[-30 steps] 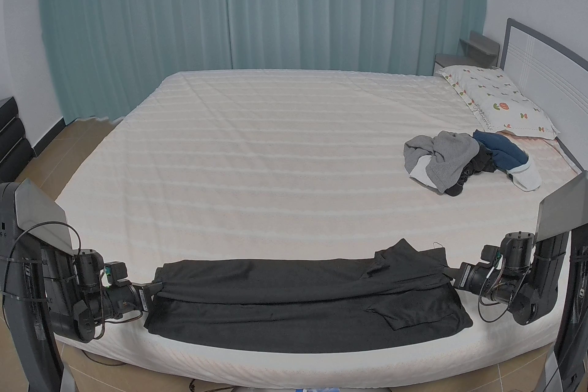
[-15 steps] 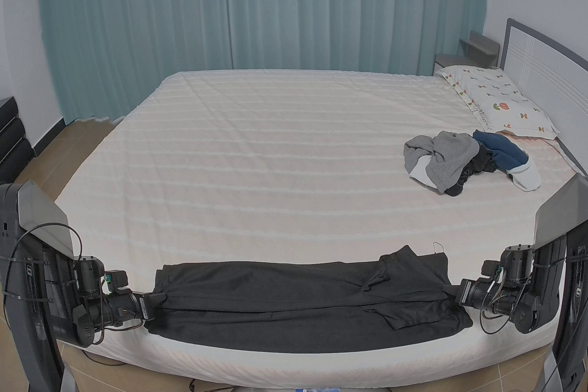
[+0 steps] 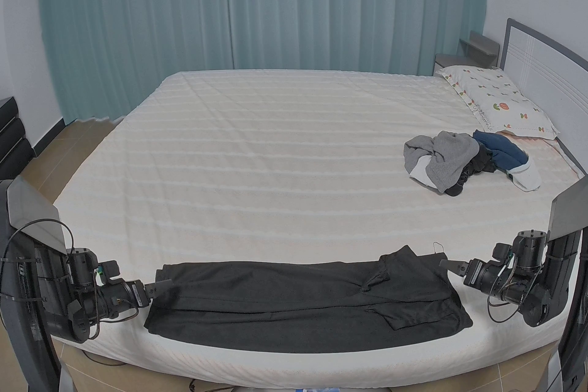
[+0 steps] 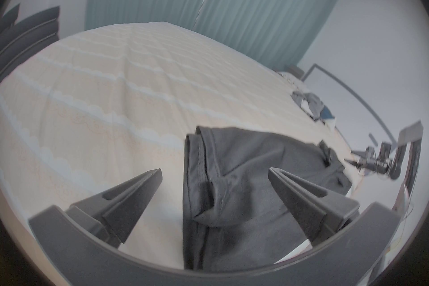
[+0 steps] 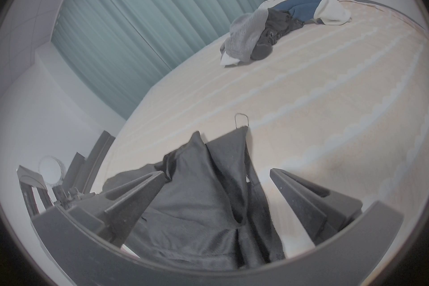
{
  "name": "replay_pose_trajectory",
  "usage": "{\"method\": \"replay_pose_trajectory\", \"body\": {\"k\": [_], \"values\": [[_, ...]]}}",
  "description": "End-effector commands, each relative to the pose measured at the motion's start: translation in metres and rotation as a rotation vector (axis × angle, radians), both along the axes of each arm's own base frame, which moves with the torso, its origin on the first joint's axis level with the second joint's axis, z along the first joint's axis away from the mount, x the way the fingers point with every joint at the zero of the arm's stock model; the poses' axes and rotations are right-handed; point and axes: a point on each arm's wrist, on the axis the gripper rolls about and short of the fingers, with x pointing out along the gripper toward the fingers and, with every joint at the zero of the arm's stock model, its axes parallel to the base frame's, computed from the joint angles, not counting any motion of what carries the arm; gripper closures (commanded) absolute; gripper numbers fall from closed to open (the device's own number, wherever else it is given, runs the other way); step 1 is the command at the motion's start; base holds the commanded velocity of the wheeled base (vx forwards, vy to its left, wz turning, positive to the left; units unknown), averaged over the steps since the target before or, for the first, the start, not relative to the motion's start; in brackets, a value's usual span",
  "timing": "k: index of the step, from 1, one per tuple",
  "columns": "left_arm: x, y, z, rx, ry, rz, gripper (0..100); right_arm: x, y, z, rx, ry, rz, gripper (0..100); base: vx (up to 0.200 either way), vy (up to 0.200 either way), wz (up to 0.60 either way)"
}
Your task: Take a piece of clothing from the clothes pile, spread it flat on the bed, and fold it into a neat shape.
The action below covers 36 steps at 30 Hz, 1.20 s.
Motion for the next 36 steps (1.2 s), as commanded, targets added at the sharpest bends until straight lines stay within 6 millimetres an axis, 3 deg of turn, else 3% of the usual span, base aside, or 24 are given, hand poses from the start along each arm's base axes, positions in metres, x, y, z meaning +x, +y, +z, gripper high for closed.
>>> {"method": "replay_pose_trajectory", "body": {"k": [1,5,7,14,20,36], "values": [[0.016,0.002,0.019,-0.054,-0.098,0.044,0,0.011,-0.002,0.014,0.047,-0.077,-0.028,0,0.000,0.000,0.00],[0.032,0.000,0.022,-0.126,-0.106,0.078,0,0.027,0.000,0.017,0.137,-0.087,-0.063,0,0.000,0.000,0.00],[0.056,-0.004,0.022,-0.213,-0.042,0.119,0,0.041,0.002,0.017,0.196,-0.043,-0.087,0,0.000,0.000,0.00],[0.094,-0.009,0.036,-0.340,0.131,0.219,0,0.068,0.001,0.010,0.273,0.056,-0.137,0,0.000,0.000,0.00],[0.097,-0.011,0.030,-0.316,0.166,0.249,0,0.078,0.001,0.005,0.351,0.085,-0.135,0,0.000,0.000,0.00],[0.094,-0.024,0.009,-0.162,0.180,0.223,0,0.069,0.001,-0.006,0.393,0.150,-0.163,0,0.000,0.000,0.00]]}}
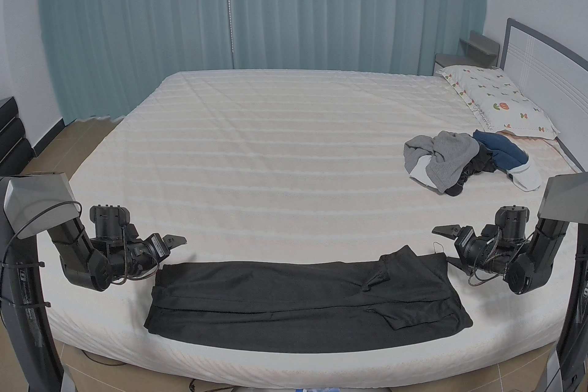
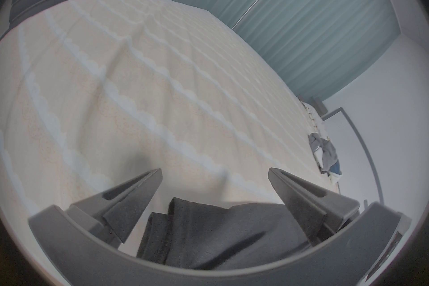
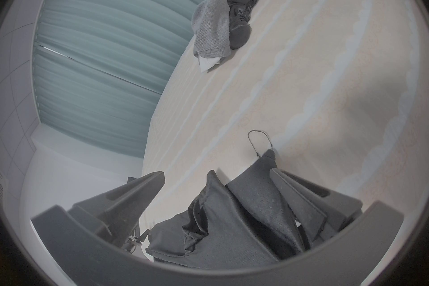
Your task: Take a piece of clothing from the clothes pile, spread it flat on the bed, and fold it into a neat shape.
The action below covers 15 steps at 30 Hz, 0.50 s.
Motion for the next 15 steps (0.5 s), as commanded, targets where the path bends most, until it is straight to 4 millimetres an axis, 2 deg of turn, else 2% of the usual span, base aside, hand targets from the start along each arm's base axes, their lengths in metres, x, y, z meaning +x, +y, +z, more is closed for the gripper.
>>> {"method": "replay_pose_trajectory", "body": {"k": [1,12,13,15], "values": [[-0.0022,-0.0016,-0.0085,0.024,0.024,-0.001,0,-0.0032,0.0009,-0.0034,0.001,0.015,0.002,0,0.000,0.000,0.00],[-0.0040,-0.0079,-0.0099,0.031,0.035,-0.019,0,-0.0053,0.0008,-0.0040,-0.002,0.022,-0.003,0,0.000,0.000,0.00],[-0.0040,-0.0074,-0.0099,0.031,0.035,-0.017,100,-0.0053,0.0008,-0.0040,-0.002,0.022,-0.003,0,0.000,0.000,0.00],[-0.0049,-0.0067,-0.0110,0.036,0.041,-0.008,100,-0.0053,0.0003,-0.0040,-0.002,0.022,-0.005,0,0.000,0.000,0.00]]}}
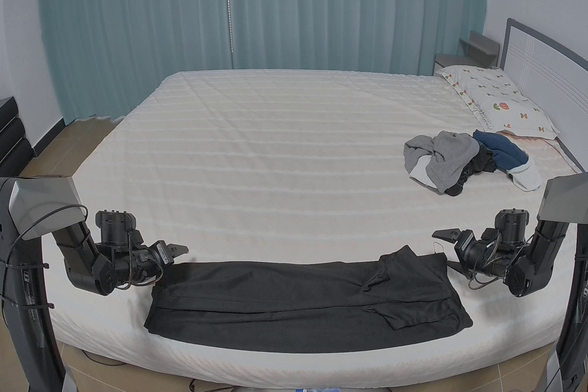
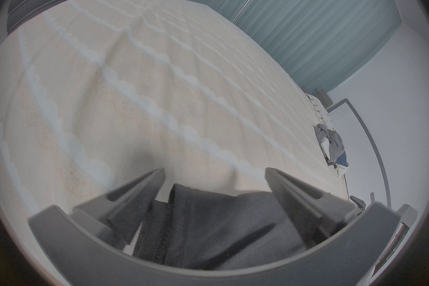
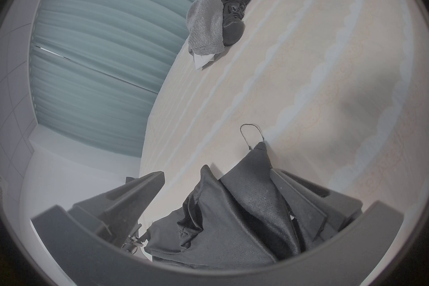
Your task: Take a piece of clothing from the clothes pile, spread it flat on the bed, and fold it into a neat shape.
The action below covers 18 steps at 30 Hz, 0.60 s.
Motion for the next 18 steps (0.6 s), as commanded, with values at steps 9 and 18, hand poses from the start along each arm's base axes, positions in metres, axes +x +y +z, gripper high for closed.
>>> {"method": "replay_pose_trajectory", "body": {"k": [9,18], "values": [[-0.001,0.007,-0.001,0.046,0.004,0.071,100,0.001,0.000,0.002,-0.002,-0.008,-0.002,0,0.000,0.000,0.00],[0.003,0.014,0.000,0.077,-0.012,0.145,100,0.001,-0.001,0.001,-0.005,-0.009,-0.005,0,0.000,0.000,0.00]]}}
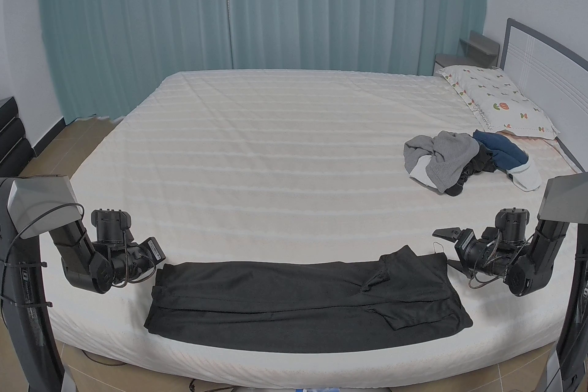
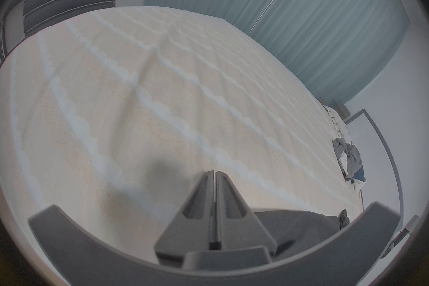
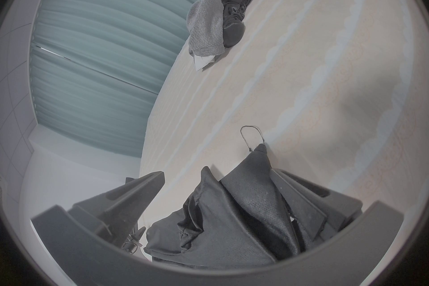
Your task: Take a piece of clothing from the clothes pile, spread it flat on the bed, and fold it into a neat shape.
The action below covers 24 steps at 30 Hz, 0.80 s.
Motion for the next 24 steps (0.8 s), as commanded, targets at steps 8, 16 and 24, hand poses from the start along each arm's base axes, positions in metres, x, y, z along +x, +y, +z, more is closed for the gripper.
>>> {"method": "replay_pose_trajectory", "body": {"k": [8,16,24], "values": [[-0.002,0.002,0.000,-0.036,0.002,0.029,100,0.001,-0.001,-0.001,-0.009,0.001,-0.011,0,0.000,0.000,0.00],[-0.004,0.006,0.002,-0.084,0.003,0.012,0,-0.002,0.001,-0.004,-0.008,0.014,-0.001,0,0.000,0.000,0.00],[-0.009,0.005,0.003,-0.164,0.010,-0.058,0,-0.002,0.002,-0.006,-0.006,0.024,0.001,0,0.000,0.000,0.00]]}}
